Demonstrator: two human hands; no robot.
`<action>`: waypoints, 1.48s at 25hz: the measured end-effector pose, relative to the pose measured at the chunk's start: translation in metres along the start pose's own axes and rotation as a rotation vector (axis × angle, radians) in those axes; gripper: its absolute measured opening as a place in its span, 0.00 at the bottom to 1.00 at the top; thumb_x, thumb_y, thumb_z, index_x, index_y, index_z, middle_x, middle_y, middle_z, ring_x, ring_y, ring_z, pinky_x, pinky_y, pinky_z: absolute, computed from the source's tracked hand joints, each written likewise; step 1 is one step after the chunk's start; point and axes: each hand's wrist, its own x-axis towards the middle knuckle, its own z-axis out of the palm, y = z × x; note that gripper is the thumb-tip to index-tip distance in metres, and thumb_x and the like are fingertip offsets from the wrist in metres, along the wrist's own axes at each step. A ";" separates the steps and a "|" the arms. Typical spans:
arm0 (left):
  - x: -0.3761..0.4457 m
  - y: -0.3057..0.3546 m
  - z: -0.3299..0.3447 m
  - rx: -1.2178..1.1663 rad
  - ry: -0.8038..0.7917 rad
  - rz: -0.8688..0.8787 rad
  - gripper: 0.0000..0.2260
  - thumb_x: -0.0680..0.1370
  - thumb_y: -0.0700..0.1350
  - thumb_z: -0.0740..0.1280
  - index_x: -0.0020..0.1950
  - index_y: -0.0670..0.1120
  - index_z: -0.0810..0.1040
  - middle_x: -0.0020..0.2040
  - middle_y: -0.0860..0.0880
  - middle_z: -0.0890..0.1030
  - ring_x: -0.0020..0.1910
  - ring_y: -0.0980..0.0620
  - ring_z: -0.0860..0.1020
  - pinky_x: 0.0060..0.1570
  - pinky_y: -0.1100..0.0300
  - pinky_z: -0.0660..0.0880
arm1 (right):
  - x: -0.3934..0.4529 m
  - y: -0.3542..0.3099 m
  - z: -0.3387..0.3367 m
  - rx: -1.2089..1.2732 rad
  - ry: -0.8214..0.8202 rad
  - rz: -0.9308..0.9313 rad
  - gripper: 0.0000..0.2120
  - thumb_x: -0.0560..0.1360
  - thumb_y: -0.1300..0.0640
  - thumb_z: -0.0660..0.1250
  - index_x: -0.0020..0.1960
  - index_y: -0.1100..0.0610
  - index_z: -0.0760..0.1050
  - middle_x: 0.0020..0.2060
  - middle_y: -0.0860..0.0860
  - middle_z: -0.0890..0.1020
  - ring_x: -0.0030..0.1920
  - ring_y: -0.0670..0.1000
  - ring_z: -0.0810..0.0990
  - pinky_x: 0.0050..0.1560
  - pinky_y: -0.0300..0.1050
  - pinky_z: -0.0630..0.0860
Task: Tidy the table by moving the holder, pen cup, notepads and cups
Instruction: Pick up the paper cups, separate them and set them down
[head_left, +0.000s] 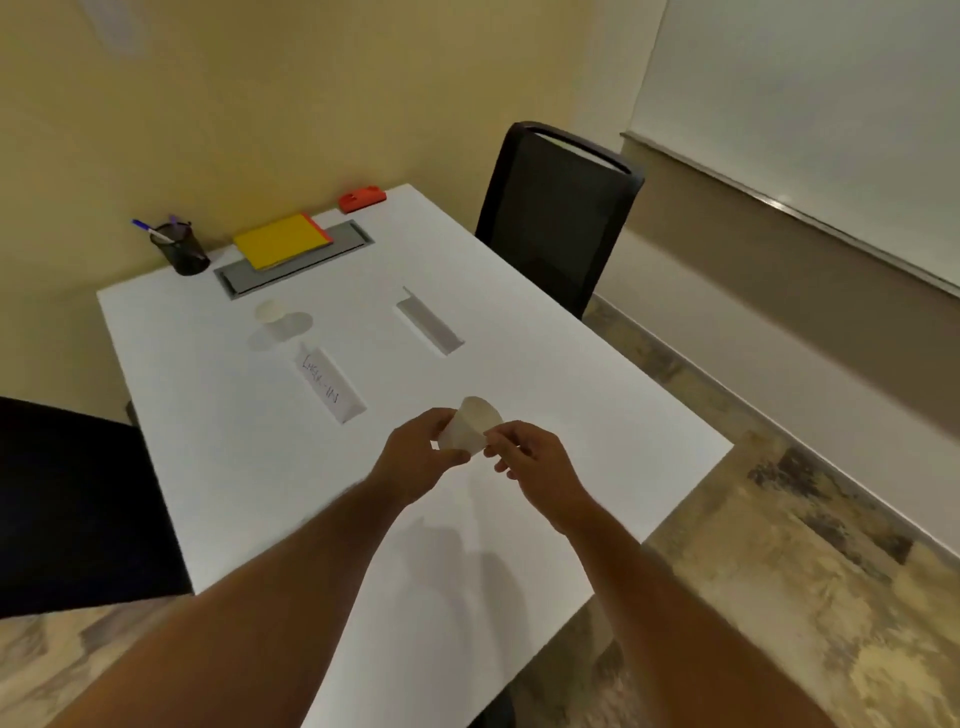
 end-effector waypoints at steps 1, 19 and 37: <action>-0.003 0.002 -0.001 0.012 0.010 -0.024 0.22 0.72 0.45 0.79 0.64 0.52 0.80 0.56 0.57 0.83 0.56 0.55 0.80 0.56 0.60 0.75 | 0.005 -0.002 -0.002 -0.010 -0.028 -0.011 0.07 0.82 0.52 0.69 0.52 0.53 0.85 0.44 0.50 0.88 0.41 0.45 0.84 0.41 0.35 0.78; -0.105 0.042 0.027 -0.165 0.436 -0.020 0.24 0.66 0.52 0.81 0.60 0.63 0.79 0.56 0.68 0.82 0.55 0.65 0.80 0.48 0.70 0.73 | -0.017 -0.018 -0.020 -0.300 -0.271 -0.268 0.31 0.67 0.34 0.79 0.66 0.41 0.74 0.43 0.43 0.86 0.41 0.41 0.85 0.41 0.32 0.79; 0.059 0.069 0.111 -0.059 0.529 -0.303 0.24 0.73 0.44 0.78 0.68 0.54 0.79 0.62 0.60 0.81 0.59 0.58 0.79 0.64 0.54 0.78 | 0.187 -0.006 -0.123 -0.598 -0.442 -0.361 0.36 0.64 0.39 0.81 0.68 0.47 0.75 0.58 0.41 0.77 0.54 0.44 0.77 0.54 0.41 0.76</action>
